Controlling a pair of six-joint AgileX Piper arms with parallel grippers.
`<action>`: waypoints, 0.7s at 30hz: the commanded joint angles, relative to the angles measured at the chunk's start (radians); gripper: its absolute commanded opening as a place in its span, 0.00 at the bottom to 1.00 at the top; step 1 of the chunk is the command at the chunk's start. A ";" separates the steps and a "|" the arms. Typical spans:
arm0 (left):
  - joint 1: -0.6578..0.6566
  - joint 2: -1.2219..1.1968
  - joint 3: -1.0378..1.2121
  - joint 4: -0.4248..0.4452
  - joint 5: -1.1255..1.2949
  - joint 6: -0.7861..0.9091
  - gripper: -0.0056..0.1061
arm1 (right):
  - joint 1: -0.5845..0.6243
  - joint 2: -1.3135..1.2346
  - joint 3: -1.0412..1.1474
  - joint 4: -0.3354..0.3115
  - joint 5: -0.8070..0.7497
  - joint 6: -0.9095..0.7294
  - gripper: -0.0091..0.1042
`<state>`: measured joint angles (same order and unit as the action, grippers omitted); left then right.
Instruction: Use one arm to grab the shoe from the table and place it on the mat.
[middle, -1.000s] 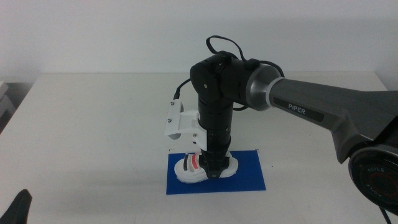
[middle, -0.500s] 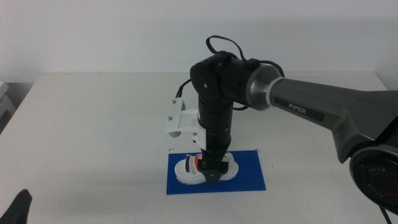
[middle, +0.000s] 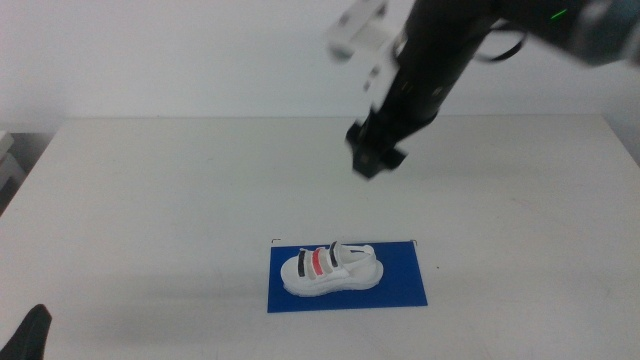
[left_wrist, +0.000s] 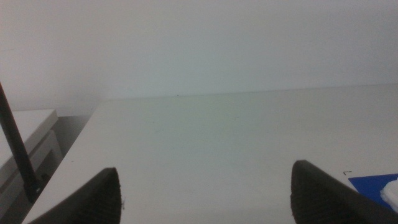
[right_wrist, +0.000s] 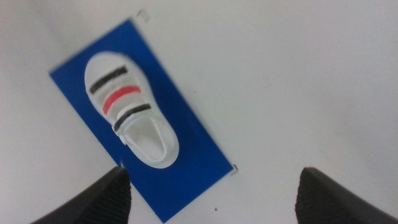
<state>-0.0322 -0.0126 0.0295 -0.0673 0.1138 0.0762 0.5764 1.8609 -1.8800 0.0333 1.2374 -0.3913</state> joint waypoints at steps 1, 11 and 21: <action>-0.004 -0.013 0.007 -0.010 -0.082 -0.005 0.89 | -0.025 -0.113 -0.026 -0.011 0.025 0.063 0.79; -0.004 -0.013 0.007 -0.010 -0.082 -0.005 0.89 | -0.170 -0.513 0.376 0.004 -0.402 0.249 0.79; -0.004 -0.013 0.007 -0.010 -0.082 -0.005 0.89 | -0.377 -0.960 1.000 0.044 -0.848 0.293 0.78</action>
<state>-0.0322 -0.0126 0.0295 -0.0673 0.1138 0.0762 0.2257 0.9736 -0.9390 0.0600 0.5279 -0.0894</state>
